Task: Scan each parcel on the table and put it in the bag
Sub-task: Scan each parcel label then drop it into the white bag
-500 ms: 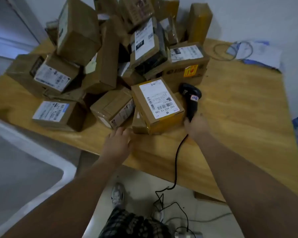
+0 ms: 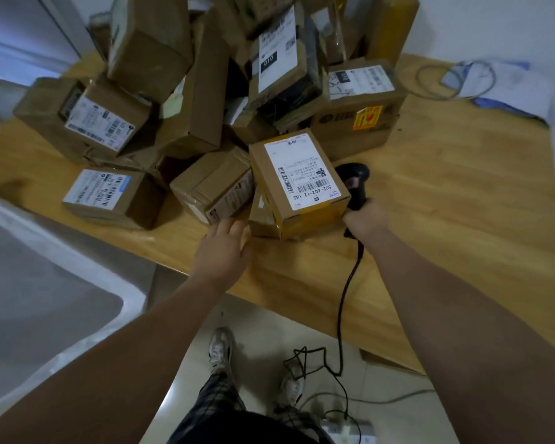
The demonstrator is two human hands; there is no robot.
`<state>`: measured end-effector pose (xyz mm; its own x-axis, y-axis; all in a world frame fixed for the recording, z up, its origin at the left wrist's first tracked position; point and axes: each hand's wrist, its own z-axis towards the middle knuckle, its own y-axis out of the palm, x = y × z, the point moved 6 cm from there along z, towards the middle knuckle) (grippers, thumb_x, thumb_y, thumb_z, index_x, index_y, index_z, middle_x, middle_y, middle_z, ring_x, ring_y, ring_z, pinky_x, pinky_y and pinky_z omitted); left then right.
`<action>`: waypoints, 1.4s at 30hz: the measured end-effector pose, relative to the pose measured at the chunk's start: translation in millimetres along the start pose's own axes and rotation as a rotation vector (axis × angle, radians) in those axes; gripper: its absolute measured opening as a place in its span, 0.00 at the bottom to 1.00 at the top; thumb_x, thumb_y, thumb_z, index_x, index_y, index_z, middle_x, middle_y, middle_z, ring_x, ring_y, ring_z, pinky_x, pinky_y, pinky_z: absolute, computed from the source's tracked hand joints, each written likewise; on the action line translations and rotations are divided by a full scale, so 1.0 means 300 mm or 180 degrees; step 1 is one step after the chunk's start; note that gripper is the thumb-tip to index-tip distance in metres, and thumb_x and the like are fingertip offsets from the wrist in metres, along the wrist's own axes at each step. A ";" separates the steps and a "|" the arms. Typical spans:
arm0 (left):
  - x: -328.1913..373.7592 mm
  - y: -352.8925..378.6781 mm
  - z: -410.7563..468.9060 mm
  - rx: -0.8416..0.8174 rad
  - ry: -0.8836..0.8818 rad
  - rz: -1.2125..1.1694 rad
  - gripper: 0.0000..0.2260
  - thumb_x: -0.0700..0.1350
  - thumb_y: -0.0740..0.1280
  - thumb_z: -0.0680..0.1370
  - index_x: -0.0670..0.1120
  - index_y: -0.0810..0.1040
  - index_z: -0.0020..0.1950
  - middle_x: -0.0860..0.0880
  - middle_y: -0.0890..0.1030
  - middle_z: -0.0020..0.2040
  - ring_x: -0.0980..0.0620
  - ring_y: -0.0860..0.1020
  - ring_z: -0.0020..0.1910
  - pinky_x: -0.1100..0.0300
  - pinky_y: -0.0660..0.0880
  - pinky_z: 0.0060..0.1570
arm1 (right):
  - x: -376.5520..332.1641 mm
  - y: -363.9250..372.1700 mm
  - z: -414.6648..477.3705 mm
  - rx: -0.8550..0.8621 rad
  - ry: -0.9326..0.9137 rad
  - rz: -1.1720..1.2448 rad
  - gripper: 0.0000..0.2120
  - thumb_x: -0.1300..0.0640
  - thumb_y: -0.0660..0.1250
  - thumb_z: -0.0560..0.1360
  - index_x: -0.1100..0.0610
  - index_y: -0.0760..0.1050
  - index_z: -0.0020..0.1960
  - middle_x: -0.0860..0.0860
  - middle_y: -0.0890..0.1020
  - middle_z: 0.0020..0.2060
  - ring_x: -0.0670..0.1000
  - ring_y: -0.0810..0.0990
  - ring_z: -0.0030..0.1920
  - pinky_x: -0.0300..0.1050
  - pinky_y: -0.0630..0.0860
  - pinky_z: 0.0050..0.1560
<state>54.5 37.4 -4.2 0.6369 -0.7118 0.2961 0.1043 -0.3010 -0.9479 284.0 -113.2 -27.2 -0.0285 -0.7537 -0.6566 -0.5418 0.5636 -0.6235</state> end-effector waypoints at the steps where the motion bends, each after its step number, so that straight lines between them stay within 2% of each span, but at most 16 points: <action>1: 0.004 -0.014 -0.003 0.0061 0.0028 -0.0031 0.19 0.49 0.60 0.81 0.46 0.69 0.71 0.45 0.71 0.67 0.44 0.68 0.67 0.51 0.68 0.64 | 0.017 -0.002 -0.020 0.0055 0.0040 0.0149 0.13 0.58 0.65 0.75 0.62 0.73 0.57 0.56 0.78 0.45 0.56 0.77 0.44 0.46 0.72 0.40; 4: 0.013 -0.054 -0.019 0.0214 0.0090 -0.0145 0.19 0.48 0.61 0.80 0.47 0.69 0.71 0.46 0.72 0.66 0.46 0.69 0.67 0.52 0.68 0.64 | 0.066 -0.018 -0.099 0.0217 0.0135 0.0579 0.14 0.62 0.63 0.75 0.64 0.71 0.60 0.61 0.81 0.46 0.56 0.78 0.37 0.44 0.72 0.31; 6: 0.020 -0.080 -0.034 0.0321 0.0102 -0.0166 0.19 0.48 0.61 0.80 0.46 0.69 0.71 0.46 0.72 0.67 0.46 0.69 0.67 0.52 0.68 0.64 | 0.088 -0.033 -0.145 0.0277 0.0124 0.0965 0.14 0.63 0.62 0.76 0.64 0.69 0.61 0.60 0.78 0.41 0.52 0.75 0.31 0.42 0.69 0.28; 9: 0.038 -0.113 -0.050 0.0452 0.0180 -0.0186 0.20 0.48 0.61 0.81 0.45 0.69 0.71 0.45 0.71 0.68 0.45 0.68 0.67 0.52 0.66 0.66 | 0.086 -0.056 -0.202 0.0256 -0.0057 0.1710 0.12 0.61 0.63 0.78 0.61 0.69 0.60 0.56 0.73 0.32 0.52 0.72 0.29 0.45 0.70 0.31; 12: 0.071 -0.143 -0.051 0.0580 0.0274 -0.0371 0.20 0.48 0.61 0.81 0.44 0.69 0.71 0.44 0.71 0.68 0.44 0.68 0.67 0.51 0.66 0.66 | 0.065 -0.077 -0.250 0.0270 -0.0223 0.2268 0.06 0.52 0.63 0.79 0.56 0.72 0.52 0.52 0.72 0.29 0.50 0.71 0.28 0.44 0.68 0.32; 14: 0.108 -0.172 -0.053 0.0717 0.0351 -0.0591 0.20 0.50 0.62 0.81 0.44 0.69 0.71 0.44 0.70 0.68 0.44 0.68 0.67 0.50 0.67 0.66 | 0.048 -0.092 -0.278 0.0306 -0.0375 0.2517 0.05 0.52 0.63 0.80 0.53 0.73 0.48 0.51 0.72 0.30 0.49 0.71 0.31 0.44 0.69 0.35; 16: 0.163 -0.206 -0.050 0.0832 0.0615 -0.0608 0.24 0.53 0.63 0.80 0.44 0.67 0.72 0.45 0.68 0.70 0.45 0.66 0.69 0.49 0.66 0.67 | 0.035 -0.106 -0.293 0.0299 -0.0482 0.2521 0.03 0.56 0.65 0.79 0.54 0.73 0.52 0.52 0.74 0.35 0.49 0.72 0.35 0.43 0.71 0.38; 18: 0.218 -0.228 -0.026 0.0774 0.0974 -0.0380 0.29 0.60 0.62 0.78 0.44 0.65 0.74 0.43 0.66 0.72 0.44 0.64 0.71 0.48 0.65 0.67 | 0.024 -0.116 -0.292 0.0205 -0.0495 0.2415 0.09 0.61 0.67 0.76 0.57 0.73 0.56 0.54 0.74 0.39 0.50 0.73 0.37 0.42 0.73 0.39; 20: 0.255 -0.240 0.028 0.0593 0.1086 -0.0201 0.31 0.63 0.56 0.78 0.47 0.62 0.76 0.42 0.62 0.75 0.42 0.60 0.73 0.44 0.61 0.69 | -0.001 -0.111 -0.292 0.0006 -0.0507 0.2321 0.10 0.61 0.71 0.74 0.57 0.73 0.53 0.54 0.75 0.40 0.51 0.75 0.39 0.45 0.75 0.41; 24: 0.238 -0.208 0.140 -0.0040 0.0621 0.0020 0.24 0.58 0.48 0.83 0.57 0.51 0.79 0.45 0.47 0.79 0.42 0.46 0.78 0.40 0.49 0.74 | -0.033 -0.064 -0.289 -0.0141 -0.0304 0.2537 0.20 0.51 0.76 0.70 0.55 0.72 0.56 0.49 0.78 0.46 0.52 0.76 0.53 0.50 0.75 0.55; 27: 0.203 -0.151 0.136 -0.0662 0.0409 -0.0826 0.23 0.56 0.49 0.83 0.59 0.49 0.78 0.50 0.37 0.79 0.45 0.48 0.78 0.44 0.58 0.72 | -0.047 -0.005 -0.298 -0.0278 -0.0041 0.3168 0.41 0.42 0.81 0.57 0.52 0.70 0.65 0.51 0.80 0.56 0.54 0.78 0.59 0.59 0.74 0.63; 29: 0.203 -0.138 0.124 -0.0720 0.0386 -0.1126 0.24 0.55 0.50 0.83 0.58 0.48 0.79 0.51 0.35 0.78 0.47 0.48 0.78 0.47 0.59 0.72 | -0.053 0.031 -0.296 -0.0373 0.0054 0.3631 0.46 0.45 0.82 0.55 0.49 0.66 0.69 0.53 0.80 0.59 0.55 0.78 0.60 0.62 0.75 0.62; 32: 0.224 -0.149 0.117 -0.0497 0.0512 -0.0978 0.25 0.52 0.51 0.84 0.54 0.47 0.79 0.48 0.36 0.79 0.43 0.44 0.78 0.46 0.49 0.75 | -0.064 0.078 -0.289 -0.0437 0.0103 0.3864 0.40 0.55 0.80 0.63 0.49 0.65 0.70 0.54 0.81 0.58 0.55 0.81 0.58 0.60 0.77 0.59; 36: 0.224 -0.155 0.101 -0.0390 0.0541 -0.0944 0.25 0.53 0.50 0.84 0.53 0.47 0.80 0.47 0.36 0.79 0.43 0.40 0.78 0.47 0.44 0.74 | -0.079 0.118 -0.280 -0.0432 0.0210 0.3818 0.36 0.57 0.79 0.66 0.52 0.67 0.69 0.54 0.83 0.55 0.53 0.83 0.54 0.53 0.81 0.54; 39: 0.196 -0.159 0.083 -0.0164 0.0518 -0.0290 0.28 0.61 0.50 0.82 0.58 0.44 0.79 0.49 0.36 0.79 0.45 0.36 0.77 0.44 0.36 0.73 | -0.081 0.091 -0.294 -0.0278 0.0072 0.3601 0.31 0.58 0.78 0.68 0.52 0.68 0.66 0.52 0.84 0.52 0.51 0.84 0.52 0.51 0.81 0.52; 42: 0.194 -0.251 0.064 0.0502 0.1002 0.0069 0.38 0.69 0.56 0.74 0.58 0.44 0.79 0.48 0.38 0.79 0.45 0.35 0.77 0.46 0.32 0.71 | -0.087 -0.009 -0.325 -0.0092 -0.0522 0.2808 0.26 0.61 0.77 0.68 0.55 0.71 0.63 0.45 0.83 0.44 0.47 0.84 0.46 0.43 0.80 0.43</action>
<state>98.3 30.7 82.1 0.3761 -0.8851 0.2741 0.2257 -0.1994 -0.9536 204.2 -128.1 33.1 -0.3254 0.0085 -0.9456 -0.4006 0.9045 0.1459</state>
